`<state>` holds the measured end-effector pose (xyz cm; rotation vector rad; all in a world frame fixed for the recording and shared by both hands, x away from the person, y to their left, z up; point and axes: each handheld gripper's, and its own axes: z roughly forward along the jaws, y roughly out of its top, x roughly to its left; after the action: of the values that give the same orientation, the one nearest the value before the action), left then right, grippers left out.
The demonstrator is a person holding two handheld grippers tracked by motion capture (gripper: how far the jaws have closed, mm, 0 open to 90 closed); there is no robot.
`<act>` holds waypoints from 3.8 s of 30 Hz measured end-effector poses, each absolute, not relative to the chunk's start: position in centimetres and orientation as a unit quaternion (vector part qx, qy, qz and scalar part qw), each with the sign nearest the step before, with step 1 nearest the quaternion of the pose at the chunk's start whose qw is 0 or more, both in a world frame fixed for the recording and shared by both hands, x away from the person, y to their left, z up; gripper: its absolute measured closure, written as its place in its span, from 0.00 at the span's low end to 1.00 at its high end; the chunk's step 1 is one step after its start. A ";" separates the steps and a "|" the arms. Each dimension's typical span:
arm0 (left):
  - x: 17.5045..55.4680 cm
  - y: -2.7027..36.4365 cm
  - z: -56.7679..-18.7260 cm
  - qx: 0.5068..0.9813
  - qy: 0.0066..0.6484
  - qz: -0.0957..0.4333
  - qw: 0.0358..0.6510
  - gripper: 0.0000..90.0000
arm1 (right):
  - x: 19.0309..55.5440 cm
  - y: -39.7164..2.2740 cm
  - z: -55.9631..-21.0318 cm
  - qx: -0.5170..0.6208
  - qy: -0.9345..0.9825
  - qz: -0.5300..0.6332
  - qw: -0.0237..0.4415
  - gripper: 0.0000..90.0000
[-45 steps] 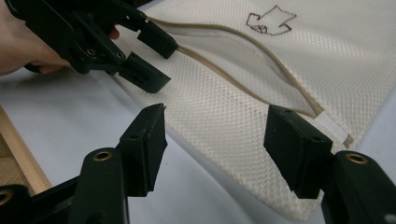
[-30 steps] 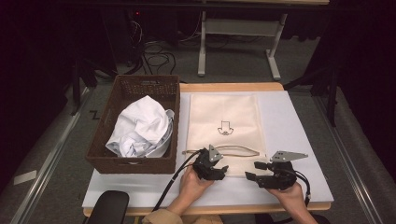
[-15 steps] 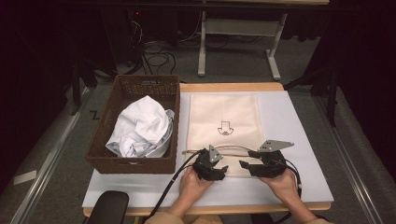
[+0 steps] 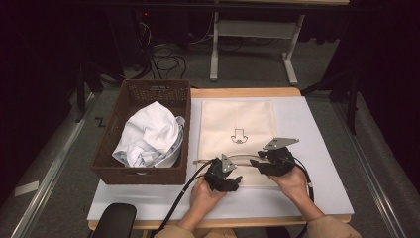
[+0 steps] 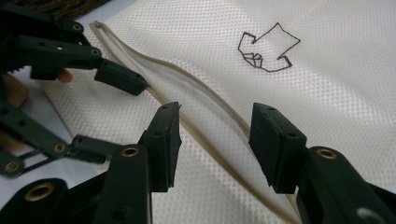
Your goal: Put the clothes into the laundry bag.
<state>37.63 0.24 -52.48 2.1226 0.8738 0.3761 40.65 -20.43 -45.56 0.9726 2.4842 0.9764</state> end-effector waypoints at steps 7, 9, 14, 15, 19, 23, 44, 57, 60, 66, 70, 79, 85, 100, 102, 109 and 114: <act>37.6 0.2 -52.5 0.838 0.345 0.148 0.397 0.39 | 41.5 -18.2 -46.0 0.313 0.882 0.307 0.174 0.58; 37.6 0.2 -52.5 0.838 0.345 0.148 0.397 0.39 | 41.8 -17.8 -46.3 0.310 0.886 0.298 0.174 0.58; 37.6 0.3 -52.5 0.838 0.345 0.148 0.397 0.39 | 42.6 -16.8 -47.0 0.309 0.889 0.287 0.178 0.54; 37.6 0.3 -52.5 0.838 0.345 0.148 0.397 0.39 | 42.7 -16.6 -47.1 0.309 0.890 0.282 0.180 0.53; 37.6 0.3 -52.5 0.838 0.345 0.147 0.397 0.39 | 42.9 -16.1 -47.6 0.307 0.896 0.266 0.181 0.52; 37.6 0.3 -52.5 0.838 0.345 0.148 0.397 0.39 | 43.3 -16.2 -47.9 0.311 0.897 0.253 0.184 0.52; 37.6 0.3 -52.5 0.838 0.345 0.148 0.397 0.39 | 44.7 -17.2 -48.4 0.340 0.886 0.265 0.170 0.89; 37.6 0.3 -52.5 0.838 0.345 0.149 0.397 0.39 | 45.1 -17.2 -47.1 0.318 0.892 0.265 0.183 0.96; 37.6 0.3 -52.5 0.838 0.345 0.148 0.397 0.39 | 45.3 -17.3 -46.6 0.315 0.895 0.265 0.174 0.96; 37.6 0.3 -52.5 0.838 0.345 0.149 0.396 0.39 | 45.5 -17.8 -45.8 0.322 0.892 0.273 0.162 0.97; 37.6 0.2 -52.5 0.837 0.346 0.150 0.396 0.39 | 45.5 -17.7 -45.2 0.323 0.890 0.277 0.164 0.97; 37.6 0.3 -52.5 0.837 0.346 0.149 0.396 0.39 | 45.7 -17.4 -44.2 0.315 0.892 0.276 0.169 0.97; 37.6 0.3 -52.5 0.837 0.347 0.148 0.396 0.39 | 45.7 -17.4 -43.1 0.315 0.886 0.290 0.178 0.97; 37.6 0.2 -52.5 0.837 0.346 0.151 0.396 0.39 | 45.9 -17.2 -39.7 0.310 0.874 0.313 0.203 0.97; 37.6 0.2 -52.5 0.837 0.346 0.152 0.395 0.40 | 45.9 -17.2 -39.4 0.313 0.872 0.316 0.204 0.97; 37.6 0.2 -52.5 0.838 0.346 0.152 0.393 0.40 | 46.2 -17.1 -37.7 0.305 0.869 0.330 0.210 0.97; 37.6 0.2 -52.5 0.838 0.346 0.153 0.393 0.40 | 46.2 -17.2 -36.5 0.304 0.862 0.347 0.211 0.97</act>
<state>37.62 0.19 -52.46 2.1272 0.8775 0.3884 46.22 -17.15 -36.54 0.8439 2.3943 0.9647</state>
